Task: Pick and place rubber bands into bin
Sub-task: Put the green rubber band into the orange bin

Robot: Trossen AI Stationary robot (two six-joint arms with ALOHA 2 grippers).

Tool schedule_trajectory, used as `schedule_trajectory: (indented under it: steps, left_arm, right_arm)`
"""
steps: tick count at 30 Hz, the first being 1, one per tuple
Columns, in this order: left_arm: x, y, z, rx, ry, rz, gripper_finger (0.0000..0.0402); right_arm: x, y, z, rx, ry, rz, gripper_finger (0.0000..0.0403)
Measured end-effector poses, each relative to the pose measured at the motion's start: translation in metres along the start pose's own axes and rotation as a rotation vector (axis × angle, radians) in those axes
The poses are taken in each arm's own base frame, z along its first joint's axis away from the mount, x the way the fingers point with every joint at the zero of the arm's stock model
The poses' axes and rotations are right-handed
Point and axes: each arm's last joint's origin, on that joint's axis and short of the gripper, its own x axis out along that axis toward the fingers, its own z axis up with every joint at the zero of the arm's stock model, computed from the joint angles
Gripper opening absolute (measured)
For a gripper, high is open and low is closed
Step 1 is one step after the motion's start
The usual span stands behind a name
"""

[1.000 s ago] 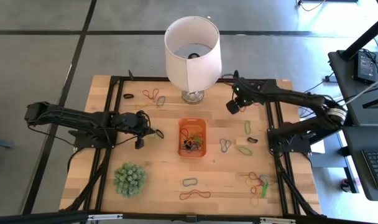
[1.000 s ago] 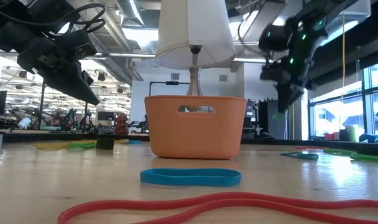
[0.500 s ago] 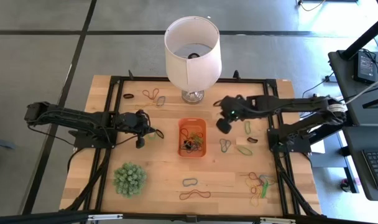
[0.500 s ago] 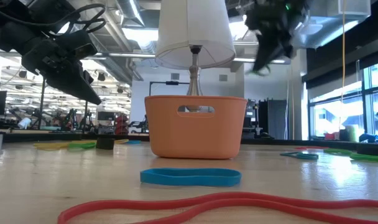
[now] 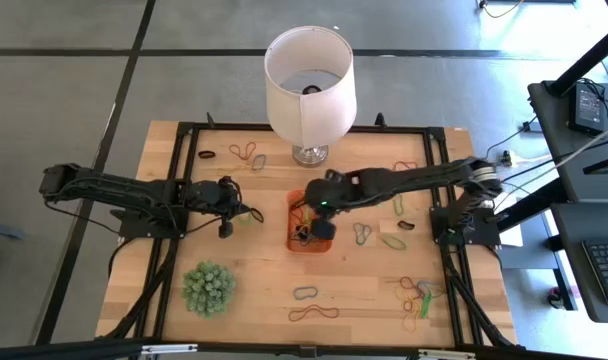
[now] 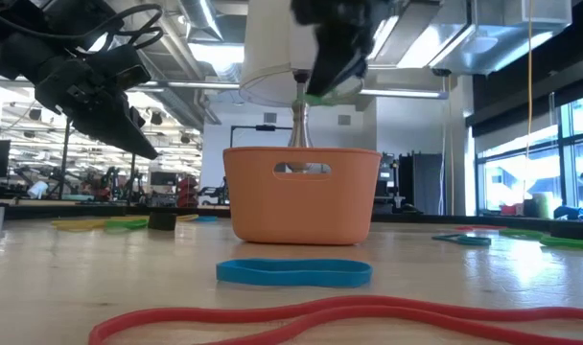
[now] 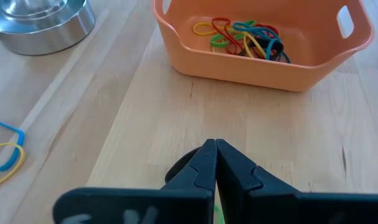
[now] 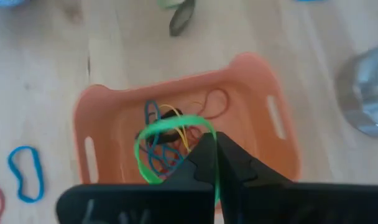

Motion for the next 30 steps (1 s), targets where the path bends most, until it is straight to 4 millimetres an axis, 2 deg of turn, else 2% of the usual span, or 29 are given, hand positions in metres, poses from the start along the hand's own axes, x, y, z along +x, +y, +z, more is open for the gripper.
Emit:
schedule_trajectory:
  steps: [4, 8, 20, 24, 30]
  left_arm:
    - [0.000, 0.000, 0.000, 0.000, 0.000, 0.000, 0.0004]
    - [0.000, 0.000, 0.000, 0.000, 0.001, 0.000, 0.0004]
    - [0.000, 0.000, 0.000, 0.000, 0.001, 0.000, 0.0004]
    - [0.000, 0.000, 0.000, 0.000, 0.002, -0.006, 0.0001]
    - [0.000, 0.000, 0.000, 0.000, 0.002, -0.006, 0.0005]
  right_arm:
    - [0.032, 0.007, 0.003, -0.040, 0.065, 0.019, 0.0000]
    - [0.062, 0.011, -0.002, -0.059, 0.138, 0.040, 0.0000]
    - [0.121, 0.017, -0.015, -0.088, 0.204, 0.030, 0.0000]
    - [0.132, 0.018, -0.021, -0.092, 0.237, 0.023, 0.0002]
    - [0.125, 0.017, -0.019, -0.064, 0.226, 0.022, 0.0048]
